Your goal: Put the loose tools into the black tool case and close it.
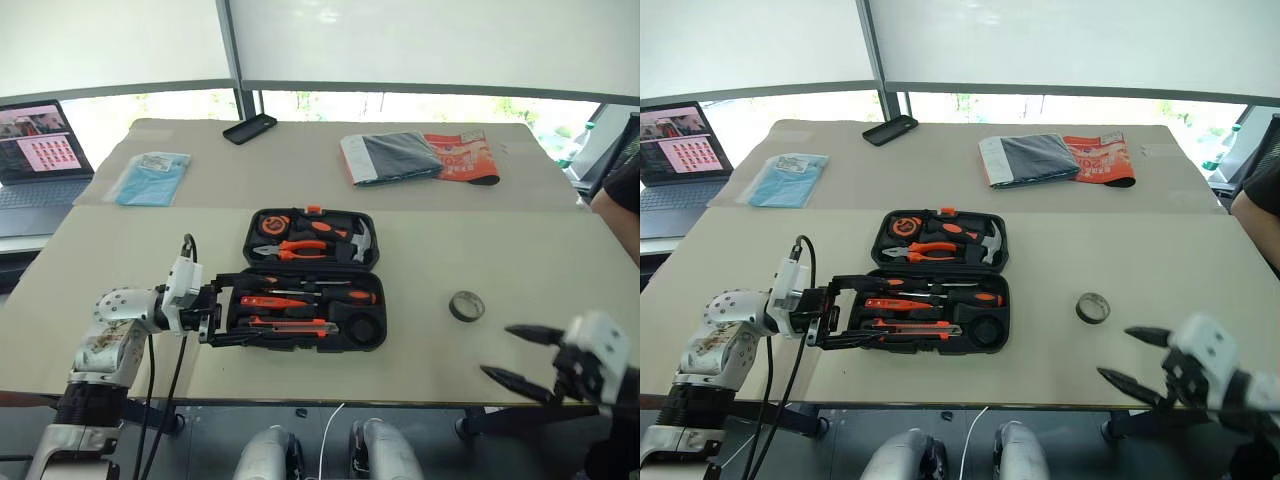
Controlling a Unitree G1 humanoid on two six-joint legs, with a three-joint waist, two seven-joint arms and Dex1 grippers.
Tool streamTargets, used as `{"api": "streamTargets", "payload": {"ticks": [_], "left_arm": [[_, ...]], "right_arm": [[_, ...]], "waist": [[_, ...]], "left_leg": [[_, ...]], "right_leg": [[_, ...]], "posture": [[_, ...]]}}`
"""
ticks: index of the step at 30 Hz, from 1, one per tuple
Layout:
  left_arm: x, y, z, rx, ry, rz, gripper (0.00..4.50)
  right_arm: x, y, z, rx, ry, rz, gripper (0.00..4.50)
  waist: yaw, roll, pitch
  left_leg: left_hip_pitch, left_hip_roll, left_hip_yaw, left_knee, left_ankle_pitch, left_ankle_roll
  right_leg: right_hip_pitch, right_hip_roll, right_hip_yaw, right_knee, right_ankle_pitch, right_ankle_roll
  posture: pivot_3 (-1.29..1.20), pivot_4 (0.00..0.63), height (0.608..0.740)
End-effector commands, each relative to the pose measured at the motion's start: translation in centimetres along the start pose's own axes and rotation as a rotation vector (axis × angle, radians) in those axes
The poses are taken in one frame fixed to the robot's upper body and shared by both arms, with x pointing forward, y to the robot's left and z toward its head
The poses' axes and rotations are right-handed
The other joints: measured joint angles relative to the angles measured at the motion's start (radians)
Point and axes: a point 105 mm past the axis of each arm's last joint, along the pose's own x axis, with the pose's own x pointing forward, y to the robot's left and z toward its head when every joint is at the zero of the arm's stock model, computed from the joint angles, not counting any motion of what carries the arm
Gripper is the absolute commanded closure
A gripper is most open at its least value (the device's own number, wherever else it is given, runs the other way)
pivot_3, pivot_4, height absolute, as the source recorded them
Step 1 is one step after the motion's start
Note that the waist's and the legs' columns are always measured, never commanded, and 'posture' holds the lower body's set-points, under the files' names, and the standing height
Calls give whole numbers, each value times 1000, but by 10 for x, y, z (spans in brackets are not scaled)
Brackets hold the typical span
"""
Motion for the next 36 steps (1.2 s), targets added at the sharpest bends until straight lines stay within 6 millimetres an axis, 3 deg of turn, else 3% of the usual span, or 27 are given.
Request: {"api": "streamTargets", "payload": {"ticks": [1, 7, 8, 11, 18, 20, 23, 25, 27, 31, 36], "left_arm": [[9, -4, 6, 24, -23, -22, 55], [12, -9, 6, 43, -28, -19, 55], [11, -10, 5, 43, -23, -22, 0], [11, -11, 6, 50, -25, -21, 0], [15, -13, 11, 46, -50, -13, 0], [14, -14, 8, 62, -46, -16, 0], [12, -14, 8, 54, -46, -11, 0], [7, -14, 7, 51, -35, -1, 0], [5, -14, 7, 51, -27, 5, 0], [-1, -18, 4, 46, 3, 31, 0], [-3, -20, 3, 42, 5, 59, 0]], "right_arm": [[14, -1, -11, 9, 154, 63, 0], [36, -23, -15, -26, 257, 53, 0], [38, -24, -15, -29, 261, 55, 533], [44, -26, -14, -42, 268, 72, 1354], [48, -27, -8, -85, 283, 110, 3820], [48, -23, 5, -157, 273, 153, 4428], [54, -9, 44, -232, 194, 224, 4428], [67, 16, 75, -237, 92, 331, 4428], [73, 33, 87, -240, 62, 401, 4428], [100, 75, 83, -283, 92, 572, 4428], [112, 89, 77, -238, 112, 624, 4428]], "waist": [[8, 0, 0], [8, -1, 0], [7, -1, 0], [5, -1, 1], [3, -1, 1], [1, -1, 1], [-8, -1, 1], [-17, -1, 1], [-18, -3, 2], [-10, -3, 2], [-1, -3, 2]], "left_leg": [[-1, 0, 0, 0, -1, -1], [-8, -2, 0, 2, 2, -8], [-8, -2, 0, 2, 2, -7], [-8, -3, 0, 2, 1, -7], [-7, -3, 0, 2, 1, -6], [-7, -2, 0, 2, 1, -7], [-6, -2, 0, 2, 2, -7], [-6, -1, 0, 2, 2, -8], [-6, 2, -1, 2, 2, -9], [-6, 4, -1, 2, 5, -13], [-9, 2, -1, 3, 4, -11]], "right_leg": [[-1, 4, 0, 0, -1, -2], [-5, 6, -2, -1, -1, -3], [-5, 5, -2, -2, -1, -3], [-5, 4, -2, -2, -3, 1], [-4, 3, -2, 1, -3, 2], [-4, 3, -2, 1, -3, 2], [-5, 3, -2, 2, -2, 2], [-5, 4, -1, 2, -2, 1], [-5, 4, -1, 2, -2, 0], [-6, 5, -3, 2, -2, -3], [-7, 5, -4, 2, -1, -3]], "posture": [[0, 150, 740], [0, 150, 740], [0, 150, 740], [0, 150, 740], [0, 150, 740], [0, 150, 740], [0, 150, 740], [0, 150, 740], [0, 150, 740], [0, 150, 740], [0, 150, 740]]}}
